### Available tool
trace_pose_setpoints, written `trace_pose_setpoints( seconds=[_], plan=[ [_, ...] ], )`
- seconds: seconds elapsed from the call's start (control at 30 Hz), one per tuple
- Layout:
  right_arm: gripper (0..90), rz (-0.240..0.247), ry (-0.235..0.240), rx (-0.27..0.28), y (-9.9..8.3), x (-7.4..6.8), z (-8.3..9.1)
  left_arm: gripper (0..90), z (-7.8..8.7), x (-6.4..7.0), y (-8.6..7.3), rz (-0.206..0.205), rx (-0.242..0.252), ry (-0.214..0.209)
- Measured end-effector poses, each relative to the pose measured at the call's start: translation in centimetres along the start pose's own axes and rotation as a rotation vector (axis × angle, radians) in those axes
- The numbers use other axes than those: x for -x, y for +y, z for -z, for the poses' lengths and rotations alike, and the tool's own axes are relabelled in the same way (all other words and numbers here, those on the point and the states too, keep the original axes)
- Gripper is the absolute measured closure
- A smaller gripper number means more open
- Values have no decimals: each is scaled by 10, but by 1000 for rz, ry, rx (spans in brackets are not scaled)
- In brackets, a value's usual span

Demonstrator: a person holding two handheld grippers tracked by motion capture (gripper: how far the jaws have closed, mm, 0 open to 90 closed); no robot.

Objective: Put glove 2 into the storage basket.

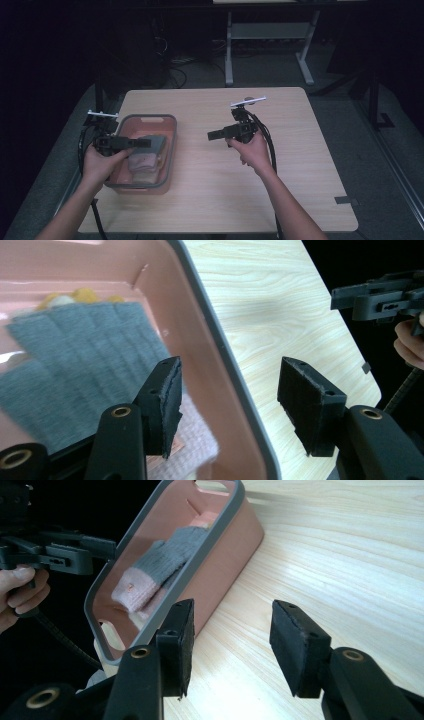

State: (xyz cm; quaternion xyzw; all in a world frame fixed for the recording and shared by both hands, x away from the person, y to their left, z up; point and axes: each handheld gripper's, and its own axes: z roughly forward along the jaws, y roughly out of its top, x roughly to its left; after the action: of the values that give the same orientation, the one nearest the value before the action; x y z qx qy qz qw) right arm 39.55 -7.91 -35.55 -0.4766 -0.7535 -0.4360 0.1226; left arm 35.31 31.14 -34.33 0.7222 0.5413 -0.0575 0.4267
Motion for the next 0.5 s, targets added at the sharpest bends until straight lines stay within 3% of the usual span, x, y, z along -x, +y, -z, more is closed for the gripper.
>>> trace_pose_setpoints(
  seconds=[0.5],
  plan=[
    [495,-14,-23,20,-8,12,19,391,-15,23,7,-37,10,-49]
  ],
)
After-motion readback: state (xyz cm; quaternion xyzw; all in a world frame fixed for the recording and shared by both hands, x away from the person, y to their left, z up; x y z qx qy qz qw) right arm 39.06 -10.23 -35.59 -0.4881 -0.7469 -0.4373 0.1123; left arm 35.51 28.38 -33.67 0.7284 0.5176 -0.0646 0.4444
